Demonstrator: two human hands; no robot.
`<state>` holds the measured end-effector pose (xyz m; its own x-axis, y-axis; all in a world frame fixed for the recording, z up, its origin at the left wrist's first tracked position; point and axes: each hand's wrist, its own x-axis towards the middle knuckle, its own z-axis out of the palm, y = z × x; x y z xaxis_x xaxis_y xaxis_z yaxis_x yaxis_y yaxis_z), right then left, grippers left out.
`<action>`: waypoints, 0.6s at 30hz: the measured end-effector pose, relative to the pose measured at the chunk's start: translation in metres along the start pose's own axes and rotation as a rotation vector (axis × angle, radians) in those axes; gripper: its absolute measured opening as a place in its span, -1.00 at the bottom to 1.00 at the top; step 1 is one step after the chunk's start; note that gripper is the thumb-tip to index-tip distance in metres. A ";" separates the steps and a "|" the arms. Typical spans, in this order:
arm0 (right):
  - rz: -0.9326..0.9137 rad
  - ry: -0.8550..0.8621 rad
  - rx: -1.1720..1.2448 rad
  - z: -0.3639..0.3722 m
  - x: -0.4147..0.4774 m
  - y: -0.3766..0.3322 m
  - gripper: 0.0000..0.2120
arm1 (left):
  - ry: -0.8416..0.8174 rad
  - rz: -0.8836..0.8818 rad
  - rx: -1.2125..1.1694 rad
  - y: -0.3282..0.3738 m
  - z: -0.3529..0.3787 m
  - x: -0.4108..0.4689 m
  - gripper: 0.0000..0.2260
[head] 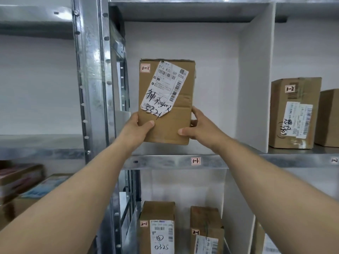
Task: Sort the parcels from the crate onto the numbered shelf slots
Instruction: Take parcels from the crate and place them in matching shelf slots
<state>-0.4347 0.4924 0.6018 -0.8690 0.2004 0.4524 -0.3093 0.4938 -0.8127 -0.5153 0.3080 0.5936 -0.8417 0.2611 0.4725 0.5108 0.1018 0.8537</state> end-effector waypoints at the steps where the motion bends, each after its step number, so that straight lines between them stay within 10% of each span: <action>1: 0.014 -0.004 -0.017 0.006 0.004 0.004 -0.26 | 0.005 -0.024 0.028 -0.005 0.000 0.005 -0.64; 18: 0.116 -0.023 -0.250 0.030 0.011 0.018 -0.09 | 0.045 -0.135 0.199 -0.028 -0.001 0.011 -0.44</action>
<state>-0.4610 0.4782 0.5813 -0.9025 0.2494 0.3510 -0.1051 0.6629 -0.7413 -0.5393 0.3073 0.5749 -0.9095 0.1898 0.3698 0.4134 0.3209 0.8521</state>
